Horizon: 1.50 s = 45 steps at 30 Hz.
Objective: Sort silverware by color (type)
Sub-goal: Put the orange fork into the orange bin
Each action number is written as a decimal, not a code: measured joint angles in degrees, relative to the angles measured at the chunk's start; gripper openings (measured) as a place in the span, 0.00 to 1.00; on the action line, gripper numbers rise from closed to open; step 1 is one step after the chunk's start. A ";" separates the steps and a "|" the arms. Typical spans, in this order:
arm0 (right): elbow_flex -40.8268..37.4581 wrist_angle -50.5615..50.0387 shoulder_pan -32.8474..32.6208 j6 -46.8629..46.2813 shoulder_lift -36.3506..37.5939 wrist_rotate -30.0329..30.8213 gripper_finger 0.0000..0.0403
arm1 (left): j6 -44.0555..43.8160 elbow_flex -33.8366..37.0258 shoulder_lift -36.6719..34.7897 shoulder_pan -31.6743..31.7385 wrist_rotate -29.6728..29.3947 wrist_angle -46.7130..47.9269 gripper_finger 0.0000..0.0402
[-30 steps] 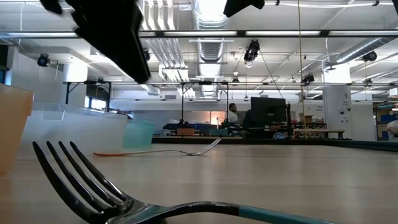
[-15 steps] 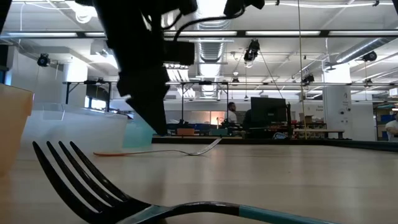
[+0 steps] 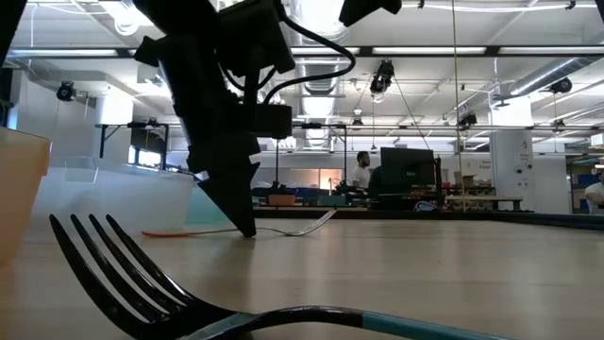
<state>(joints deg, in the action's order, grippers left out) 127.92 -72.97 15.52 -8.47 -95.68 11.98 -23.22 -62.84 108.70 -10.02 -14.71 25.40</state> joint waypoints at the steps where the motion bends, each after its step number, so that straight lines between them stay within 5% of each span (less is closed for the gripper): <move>1: 0.00 0.00 0.00 -0.04 -0.01 0.00 0.21 | -0.03 0.87 -0.08 0.29 0.88 -1.20 0.43; 6: 0.00 0.00 -0.01 -0.04 -0.02 0.01 0.18 | -0.86 2.77 -0.06 0.70 2.83 -4.12 0.36; 13: 0.00 0.00 0.00 -0.01 0.00 0.01 0.17 | -1.37 1.75 0.24 0.66 2.13 -5.36 0.03; 20: 0.00 0.00 -0.01 0.05 0.00 0.00 0.19 | -1.29 -1.92 0.05 -1.13 1.62 -3.13 0.01; 29: 0.00 0.01 -0.01 -0.03 0.00 0.01 0.19 | -1.71 -14.80 -4.44 -13.17 -10.35 13.24 0.00; 38: 0.00 0.02 0.00 -0.01 0.00 -0.01 0.17 | -32.70 -28.45 -3.20 -34.78 -19.20 40.78 0.00; 45: 0.00 0.02 0.01 -0.03 0.00 0.00 0.17 | -54.90 -29.09 -2.57 -48.23 -15.09 43.99 0.00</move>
<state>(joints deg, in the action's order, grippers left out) 127.92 -72.95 15.52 -8.50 -95.68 11.97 -78.12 -91.93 106.13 -58.25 -29.80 69.39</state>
